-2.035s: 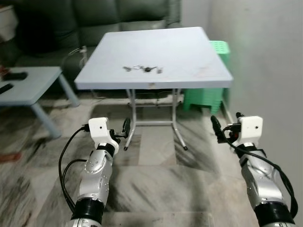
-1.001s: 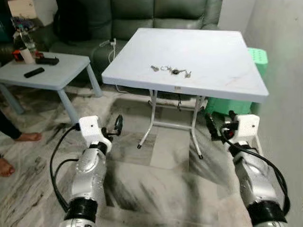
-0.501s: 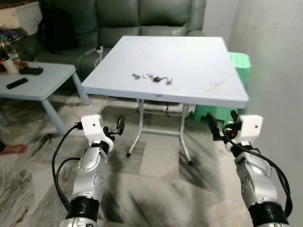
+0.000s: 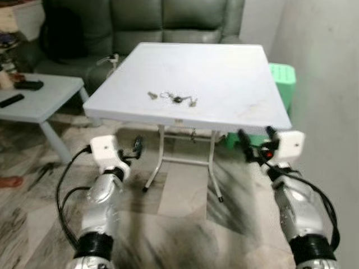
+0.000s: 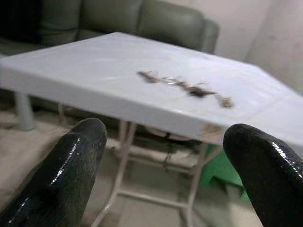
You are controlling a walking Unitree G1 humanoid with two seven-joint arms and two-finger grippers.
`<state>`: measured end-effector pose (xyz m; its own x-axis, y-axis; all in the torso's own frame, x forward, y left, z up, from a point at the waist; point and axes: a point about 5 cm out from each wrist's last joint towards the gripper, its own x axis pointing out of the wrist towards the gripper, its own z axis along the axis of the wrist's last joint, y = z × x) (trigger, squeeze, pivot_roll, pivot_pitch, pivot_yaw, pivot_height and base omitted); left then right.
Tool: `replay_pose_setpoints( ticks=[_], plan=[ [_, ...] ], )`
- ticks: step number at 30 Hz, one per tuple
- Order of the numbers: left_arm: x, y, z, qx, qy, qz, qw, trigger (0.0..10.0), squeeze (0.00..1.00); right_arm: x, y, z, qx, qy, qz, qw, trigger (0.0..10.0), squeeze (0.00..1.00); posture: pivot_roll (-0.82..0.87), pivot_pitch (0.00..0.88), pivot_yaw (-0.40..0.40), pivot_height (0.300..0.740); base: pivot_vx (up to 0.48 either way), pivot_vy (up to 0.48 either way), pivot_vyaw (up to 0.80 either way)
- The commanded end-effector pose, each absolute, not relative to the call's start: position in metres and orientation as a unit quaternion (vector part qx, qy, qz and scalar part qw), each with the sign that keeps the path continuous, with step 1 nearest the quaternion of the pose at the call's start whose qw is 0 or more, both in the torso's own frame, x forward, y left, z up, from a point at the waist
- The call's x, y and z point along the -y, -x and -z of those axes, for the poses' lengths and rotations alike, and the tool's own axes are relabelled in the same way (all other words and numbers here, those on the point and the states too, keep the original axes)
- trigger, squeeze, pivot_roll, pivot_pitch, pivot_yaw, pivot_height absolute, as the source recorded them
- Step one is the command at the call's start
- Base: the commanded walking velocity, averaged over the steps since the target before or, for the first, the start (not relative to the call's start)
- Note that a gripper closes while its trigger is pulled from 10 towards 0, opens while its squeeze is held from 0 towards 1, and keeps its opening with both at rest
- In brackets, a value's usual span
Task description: Hang keys on a hook
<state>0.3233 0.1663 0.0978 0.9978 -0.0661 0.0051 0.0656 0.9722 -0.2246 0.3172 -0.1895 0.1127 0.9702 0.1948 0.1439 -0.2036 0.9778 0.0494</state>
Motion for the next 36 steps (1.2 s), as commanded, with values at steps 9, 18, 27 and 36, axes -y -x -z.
replay_pose_setpoints(
  ticks=[9,18,27,36],
  plan=[
    [-0.1588,-0.3239,-0.0963,-0.007,0.118,0.044,0.992,10.0,0.0,0.1958,-0.3156,-0.1137,0.07,-0.029,-0.096,0.993,10.0,0.0,-0.02,0.0,-0.009,0.74,0.0,0.344,0.0],
    [-0.1578,-0.3234,-0.0957,-0.007,0.117,0.044,0.992,10.0,0.0,0.1967,-0.3147,-0.1135,0.068,-0.028,-0.097,0.993,10.0,0.0,-0.02,0.0,-0.011,0.74,0.0,0.406,0.0],
    [-0.1581,-0.323,-0.0948,-0.008,0.123,0.038,0.992,10.0,0.0,0.1973,-0.3139,-0.1137,0.068,-0.028,-0.1,0.992,10.0,0.0,-0.02,0.0,-0.018,0.74,0.0,0.406,0.0],
    [-0.1583,-0.3224,-0.0939,-0.008,0.123,0.035,0.992,10.0,0.0,0.1972,-0.3135,-0.1135,0.066,-0.028,-0.103,0.992,10.0,0.0,-0.02,0.0,-0.022,0.74,0.0,0.426,0.0]
  ],
)
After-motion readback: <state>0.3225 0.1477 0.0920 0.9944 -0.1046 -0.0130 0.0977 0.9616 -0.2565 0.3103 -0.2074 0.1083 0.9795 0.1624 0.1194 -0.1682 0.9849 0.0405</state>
